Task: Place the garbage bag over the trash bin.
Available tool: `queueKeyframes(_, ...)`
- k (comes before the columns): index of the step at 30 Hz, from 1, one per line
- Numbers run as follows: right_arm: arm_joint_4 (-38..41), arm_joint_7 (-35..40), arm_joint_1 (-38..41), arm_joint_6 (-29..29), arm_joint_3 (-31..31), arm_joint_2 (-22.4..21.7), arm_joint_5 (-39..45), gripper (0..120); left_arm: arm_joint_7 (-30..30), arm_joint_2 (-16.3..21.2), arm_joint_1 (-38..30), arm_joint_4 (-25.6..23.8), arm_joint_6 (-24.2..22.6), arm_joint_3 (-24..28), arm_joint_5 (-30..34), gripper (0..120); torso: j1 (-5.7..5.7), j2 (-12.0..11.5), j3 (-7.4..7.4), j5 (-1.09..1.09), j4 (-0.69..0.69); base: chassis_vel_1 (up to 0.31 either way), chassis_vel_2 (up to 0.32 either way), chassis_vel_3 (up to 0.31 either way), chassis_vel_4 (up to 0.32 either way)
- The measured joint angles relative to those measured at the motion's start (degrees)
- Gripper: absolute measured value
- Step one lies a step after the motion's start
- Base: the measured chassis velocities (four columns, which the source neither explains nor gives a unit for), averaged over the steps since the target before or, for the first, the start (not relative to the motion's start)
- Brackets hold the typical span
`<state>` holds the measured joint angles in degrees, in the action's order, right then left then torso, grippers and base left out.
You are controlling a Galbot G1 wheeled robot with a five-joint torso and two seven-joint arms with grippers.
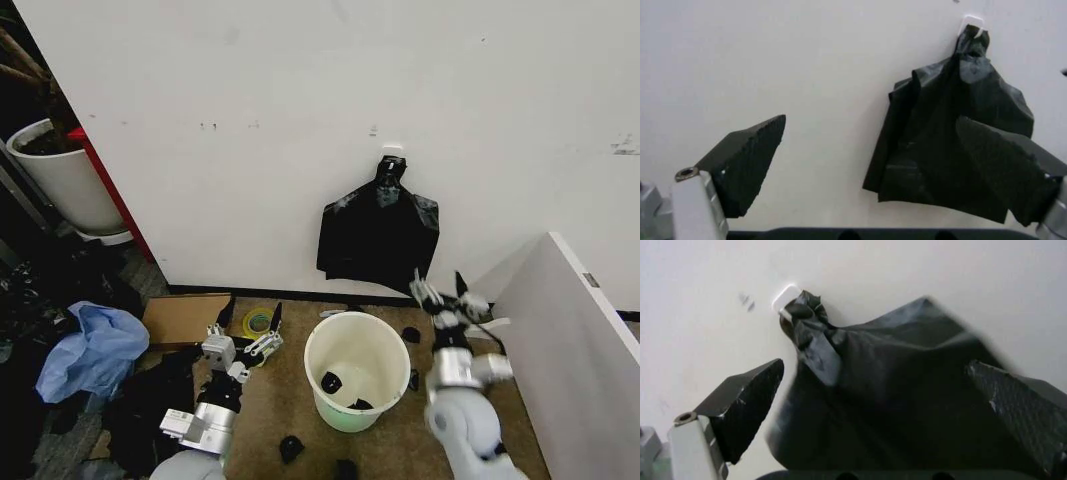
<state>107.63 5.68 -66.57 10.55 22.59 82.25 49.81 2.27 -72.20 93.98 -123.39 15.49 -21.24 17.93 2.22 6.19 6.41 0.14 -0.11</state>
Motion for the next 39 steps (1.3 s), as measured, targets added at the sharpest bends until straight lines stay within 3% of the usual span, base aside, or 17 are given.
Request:
queueKeyframes(4,-4.48,0.18,6.04,-0.91,-0.93,0.76,6.89,100,0.09,0.08,-0.08,-0.08,-0.13,-0.51,0.02,100,0.0,0.0,0.0,0.0,0.0,0.0,0.0,0.0,0.0)
queueKeyframes(14,-14.48,0.65,17.53,-3.65,-2.77,4.24,14.64,100,0.35,0.63,-1.95,1.32,-0.68,-2.02,1.58,100,0.0,0.0,0.0,0.0,0.0,0.0,0.0,0.0,0.0)
queueKeyframes(23,-19.1,-0.57,22.51,-3.78,-2.31,6.25,14.57,100,0.87,0.73,-4.66,4.01,-1.03,-1.92,2.83,100,0.0,0.0,0.0,0.01,0.0,0.0,0.0,0.0,0.0)
queueKeyframes(26,-19.04,-1.54,21.97,-3.58,-2.32,6.31,14.47,94,1.0,0.68,-5.33,4.59,-1.08,-1.67,2.94,100,-0.01,0.0,-0.01,0.0,0.0,0.0,0.0,0.0,0.0)
queueKeyframes(33,-18.75,-4.61,20.42,-2.43,-2.65,6.19,14.31,70,1.15,0.18,-6.91,6.34,-1.07,-0.7,2.94,100,-0.01,0.0,-0.01,0.01,-0.01,0.0,0.0,0.0,0.0)
queueKeyframes(37,-19.85,-6.23,21.13,-1.5,-2.78,6.41,13.94,50,1.19,-0.1,-7.69,7.19,-1.03,-0.05,2.67,100,-0.01,0.0,-0.01,0.01,0.0,0.0,0.0,0.0,0.0)
queueKeyframes(39,-19.92,-6.43,21.32,-1.3,-2.85,6.42,13.8,47,1.19,-0.16,-7.83,7.29,-1.05,0.02,2.61,100,-0.01,0.0,-0.01,0.01,0.0,0.0,0.0,0.0,0.0)
